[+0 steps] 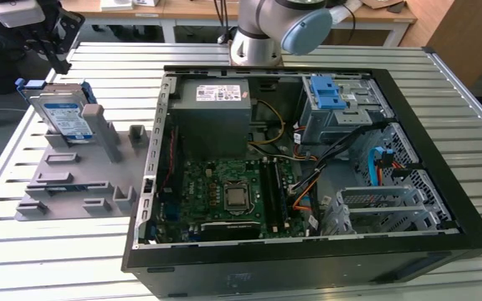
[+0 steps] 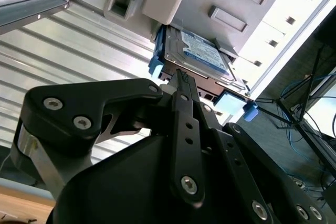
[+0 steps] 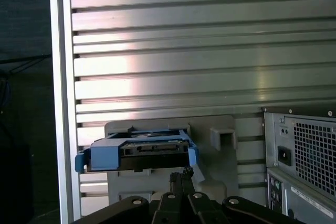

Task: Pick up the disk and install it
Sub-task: 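Reach for the disk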

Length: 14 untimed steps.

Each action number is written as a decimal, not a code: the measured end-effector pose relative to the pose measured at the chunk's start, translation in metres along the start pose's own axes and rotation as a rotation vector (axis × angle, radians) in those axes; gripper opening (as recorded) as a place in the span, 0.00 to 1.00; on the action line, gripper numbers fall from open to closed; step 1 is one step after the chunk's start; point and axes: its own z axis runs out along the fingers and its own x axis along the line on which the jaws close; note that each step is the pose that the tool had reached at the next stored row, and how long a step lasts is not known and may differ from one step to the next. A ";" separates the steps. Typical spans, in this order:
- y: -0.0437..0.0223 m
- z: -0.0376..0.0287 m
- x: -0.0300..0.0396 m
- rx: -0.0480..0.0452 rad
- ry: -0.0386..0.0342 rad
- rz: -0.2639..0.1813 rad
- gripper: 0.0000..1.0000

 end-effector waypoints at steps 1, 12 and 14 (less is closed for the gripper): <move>0.0000 0.0000 0.0000 0.0001 0.0001 0.000 0.11; -0.0013 0.0008 0.0084 0.0001 0.0011 -0.032 0.11; -0.0016 0.0011 0.0113 0.0000 0.0010 -0.032 0.11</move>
